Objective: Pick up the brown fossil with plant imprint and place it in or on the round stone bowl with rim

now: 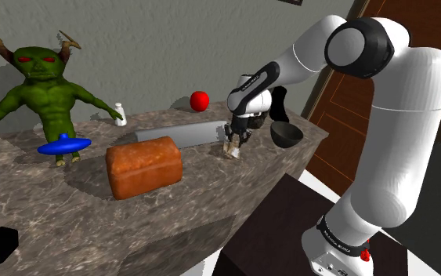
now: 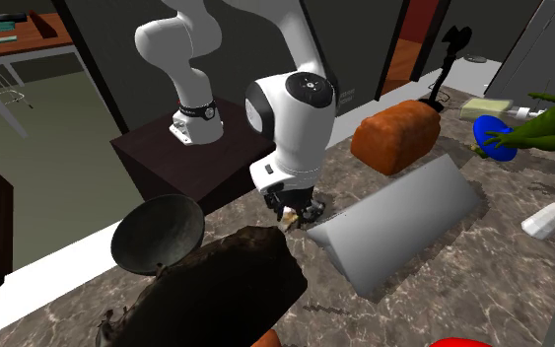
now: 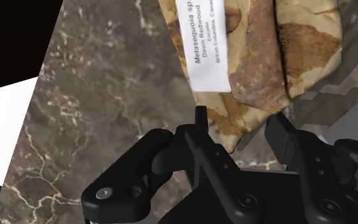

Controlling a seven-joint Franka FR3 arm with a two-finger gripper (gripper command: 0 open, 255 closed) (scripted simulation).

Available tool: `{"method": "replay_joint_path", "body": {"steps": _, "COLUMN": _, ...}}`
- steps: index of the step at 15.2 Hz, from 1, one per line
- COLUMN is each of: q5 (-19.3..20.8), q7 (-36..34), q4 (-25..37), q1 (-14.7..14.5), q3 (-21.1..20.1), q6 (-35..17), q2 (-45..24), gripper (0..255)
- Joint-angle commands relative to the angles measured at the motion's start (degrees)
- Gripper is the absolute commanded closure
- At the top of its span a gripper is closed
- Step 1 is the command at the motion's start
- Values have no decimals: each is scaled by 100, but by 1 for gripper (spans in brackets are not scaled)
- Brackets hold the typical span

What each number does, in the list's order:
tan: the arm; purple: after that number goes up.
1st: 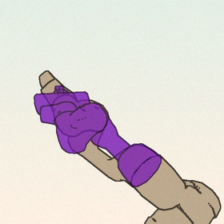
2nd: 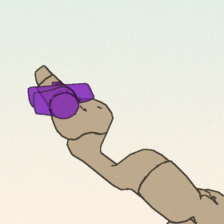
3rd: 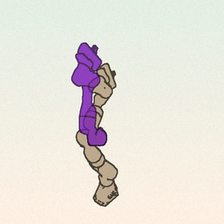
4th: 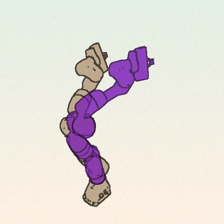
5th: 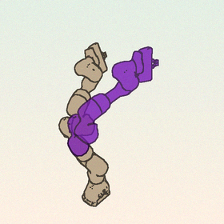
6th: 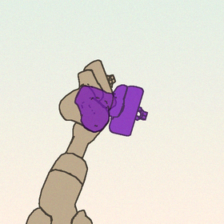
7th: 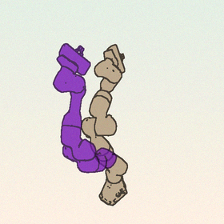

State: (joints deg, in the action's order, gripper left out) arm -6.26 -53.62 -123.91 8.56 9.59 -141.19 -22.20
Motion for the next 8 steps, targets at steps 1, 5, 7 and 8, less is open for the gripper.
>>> {"method": "replay_joint_path", "body": {"steps": 1, "q5": -9, "q7": 0, "q4": -10, "q1": 0, "q3": -12, "q6": -46, "q2": -104, "gripper": 255}}
{"method": "replay_joint_path", "body": {"steps": 5, "q5": 2, "q7": -31, "q4": -100, "q1": -27, "q3": -13, "q6": -77, "q2": -46, "gripper": 255}}
{"method": "replay_joint_path", "body": {"steps": 7, "q5": 7, "q7": -12, "q4": -2, "q1": -6, "q3": -6, "q6": 0, "q2": -64, "gripper": 255}}
{"method": "replay_joint_path", "body": {"steps": 8, "q5": 26, "q7": -25, "q4": -6, "q1": -14, "q3": 5, "q6": 60, "q2": 2, "gripper": 255}}
